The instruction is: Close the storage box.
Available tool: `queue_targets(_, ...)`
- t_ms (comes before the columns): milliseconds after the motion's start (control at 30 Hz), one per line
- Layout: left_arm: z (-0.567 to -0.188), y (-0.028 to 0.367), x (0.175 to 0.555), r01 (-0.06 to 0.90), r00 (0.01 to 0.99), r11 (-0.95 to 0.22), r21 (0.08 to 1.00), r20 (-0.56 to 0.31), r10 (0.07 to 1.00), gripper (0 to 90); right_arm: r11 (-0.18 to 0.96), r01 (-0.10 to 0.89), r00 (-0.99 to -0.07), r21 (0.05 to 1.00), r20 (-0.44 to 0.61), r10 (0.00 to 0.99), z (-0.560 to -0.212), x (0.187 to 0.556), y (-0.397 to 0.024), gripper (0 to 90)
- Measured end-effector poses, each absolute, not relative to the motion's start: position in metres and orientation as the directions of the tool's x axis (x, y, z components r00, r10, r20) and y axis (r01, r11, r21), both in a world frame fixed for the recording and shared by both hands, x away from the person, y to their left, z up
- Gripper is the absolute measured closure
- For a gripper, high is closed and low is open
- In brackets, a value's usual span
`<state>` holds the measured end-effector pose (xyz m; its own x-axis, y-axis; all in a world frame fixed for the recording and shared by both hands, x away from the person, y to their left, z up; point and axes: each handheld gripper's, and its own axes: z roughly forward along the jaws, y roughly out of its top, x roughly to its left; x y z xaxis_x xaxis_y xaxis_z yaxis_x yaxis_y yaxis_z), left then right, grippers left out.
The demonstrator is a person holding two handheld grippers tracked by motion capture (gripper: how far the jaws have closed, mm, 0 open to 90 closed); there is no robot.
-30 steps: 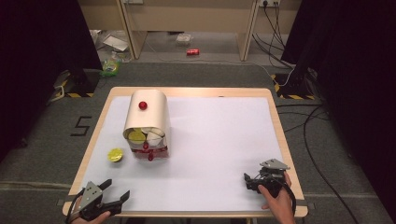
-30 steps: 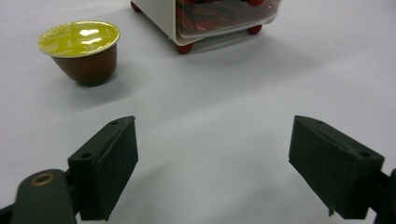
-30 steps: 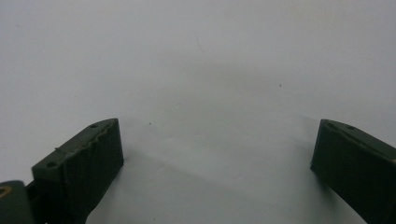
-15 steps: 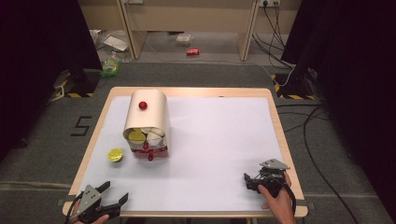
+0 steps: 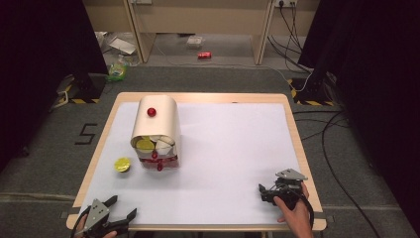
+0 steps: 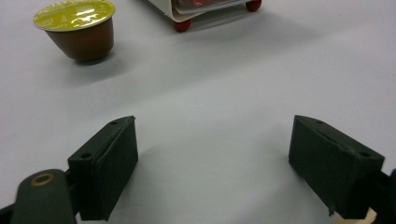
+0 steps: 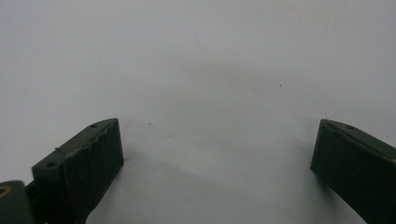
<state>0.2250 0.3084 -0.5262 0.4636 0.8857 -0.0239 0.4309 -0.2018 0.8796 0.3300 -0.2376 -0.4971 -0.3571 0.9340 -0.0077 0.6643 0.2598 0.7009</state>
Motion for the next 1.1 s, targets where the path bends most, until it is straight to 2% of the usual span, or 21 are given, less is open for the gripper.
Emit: queue_targets(1100,-0.5314,0.3073,0.2225,0.419,0.446,-0.174,0.891,-0.035,0.894,14.0,0.261,0.663,-0.36,0.701,-0.006,0.933,-0.4971,0.3302,-0.2379,2.4)
